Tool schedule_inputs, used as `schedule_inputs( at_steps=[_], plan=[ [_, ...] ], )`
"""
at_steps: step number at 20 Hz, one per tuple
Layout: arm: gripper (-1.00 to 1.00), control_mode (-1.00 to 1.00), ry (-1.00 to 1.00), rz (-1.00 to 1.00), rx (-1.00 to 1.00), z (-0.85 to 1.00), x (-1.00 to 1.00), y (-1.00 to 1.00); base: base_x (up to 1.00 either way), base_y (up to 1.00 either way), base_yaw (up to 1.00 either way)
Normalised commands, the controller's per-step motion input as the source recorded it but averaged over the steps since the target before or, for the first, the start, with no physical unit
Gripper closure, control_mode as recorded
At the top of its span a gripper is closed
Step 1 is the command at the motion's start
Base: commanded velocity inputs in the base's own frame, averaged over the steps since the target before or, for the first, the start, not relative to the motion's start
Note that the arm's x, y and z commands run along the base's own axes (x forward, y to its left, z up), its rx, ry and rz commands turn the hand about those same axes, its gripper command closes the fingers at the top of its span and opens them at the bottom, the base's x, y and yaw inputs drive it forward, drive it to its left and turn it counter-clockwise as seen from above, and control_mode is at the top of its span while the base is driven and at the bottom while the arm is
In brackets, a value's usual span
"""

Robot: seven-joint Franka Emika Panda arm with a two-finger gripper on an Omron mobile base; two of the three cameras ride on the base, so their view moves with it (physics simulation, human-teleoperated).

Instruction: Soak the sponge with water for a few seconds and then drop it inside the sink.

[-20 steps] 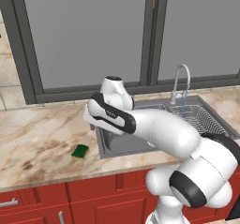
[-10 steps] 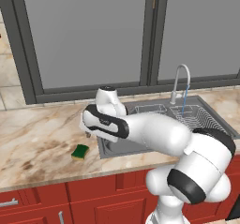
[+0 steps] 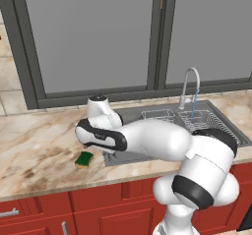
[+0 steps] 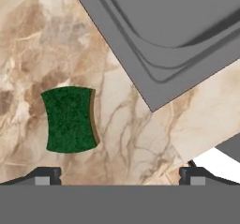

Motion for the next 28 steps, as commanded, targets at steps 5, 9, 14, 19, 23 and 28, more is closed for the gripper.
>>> schedule_inputs(
  at_steps=[5, 9, 14, 19, 23, 28],
  plan=[
    [-1.00, -1.00, 0.00, -0.09, -0.04, -0.03, 0.16, 0.11, 0.00, 0.00, 0.00],
    [-1.00, -1.00, 0.00, -0.11, 0.00, -0.18, 0.24, 0.02, 0.00, 0.00, 0.00],
    [-1.00, -1.00, 0.00, -0.10, 0.00, -0.32, 0.14, 0.13, 0.00, 0.00, 0.00],
    [-1.00, -1.00, 0.02, -0.04, 0.00, -0.31, 0.05, 0.11, 0.00, 0.00, 0.00],
    [-1.00, -1.00, 0.12, 0.00, 0.00, -0.08, 0.15, 0.04, 0.00, 0.00, 0.00],
    [-1.00, -1.00, 0.15, 0.02, -0.01, 0.00, 0.20, 0.00, 0.00, 0.00, 0.00]
  ],
)
